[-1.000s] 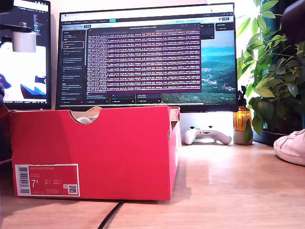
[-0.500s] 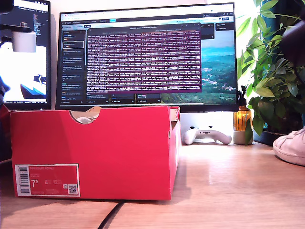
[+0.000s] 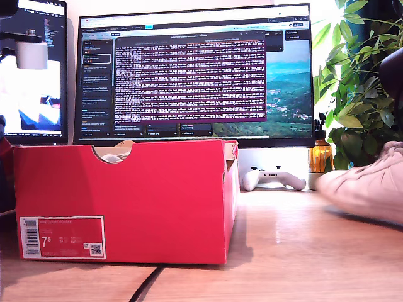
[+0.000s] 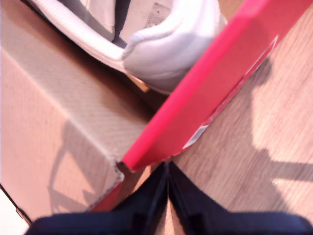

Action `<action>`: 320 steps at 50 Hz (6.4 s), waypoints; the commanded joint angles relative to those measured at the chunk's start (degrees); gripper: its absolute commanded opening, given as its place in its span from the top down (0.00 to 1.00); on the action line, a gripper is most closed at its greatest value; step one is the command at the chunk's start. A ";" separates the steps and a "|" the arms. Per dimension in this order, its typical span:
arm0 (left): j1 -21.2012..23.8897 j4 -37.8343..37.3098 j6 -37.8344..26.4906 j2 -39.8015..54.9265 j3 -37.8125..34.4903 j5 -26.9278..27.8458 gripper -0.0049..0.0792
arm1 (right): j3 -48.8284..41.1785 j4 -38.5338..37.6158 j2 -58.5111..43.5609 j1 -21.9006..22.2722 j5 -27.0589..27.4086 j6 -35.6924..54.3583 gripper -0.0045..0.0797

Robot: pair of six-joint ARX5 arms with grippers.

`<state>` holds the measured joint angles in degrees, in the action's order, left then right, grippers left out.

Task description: Pack the white shoes by picking the first shoe and placing it inside the red shoebox, left side, then picking and rotating the second shoe and placing it in the shoebox

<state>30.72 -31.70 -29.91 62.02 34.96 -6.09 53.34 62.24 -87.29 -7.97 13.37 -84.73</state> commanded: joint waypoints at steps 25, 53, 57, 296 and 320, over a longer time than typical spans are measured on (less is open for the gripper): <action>0.17 0.15 0.50 0.24 0.26 0.11 0.96 | 16.96 0.26 5.20 -0.22 5.95 59.36 0.96; 0.15 0.13 0.50 0.24 0.26 0.11 0.96 | 28.20 -13.84 5.20 -4.15 -24.81 102.95 0.96; 0.15 0.11 0.50 0.24 0.26 0.11 0.96 | 28.20 -16.61 5.16 -5.62 -29.16 104.56 0.96; 0.15 0.31 1.40 0.24 0.26 3.74 0.96 | 74.86 -1.18 -31.26 -29.90 10.14 99.76 0.95; 0.20 -4.87 6.58 -10.71 0.44 3.06 0.95 | 77.88 11.17 -30.60 -23.43 9.09 85.77 0.95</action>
<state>30.72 -36.25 -24.36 53.06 34.98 -3.07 131.63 72.79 -119.07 -31.79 22.46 1.50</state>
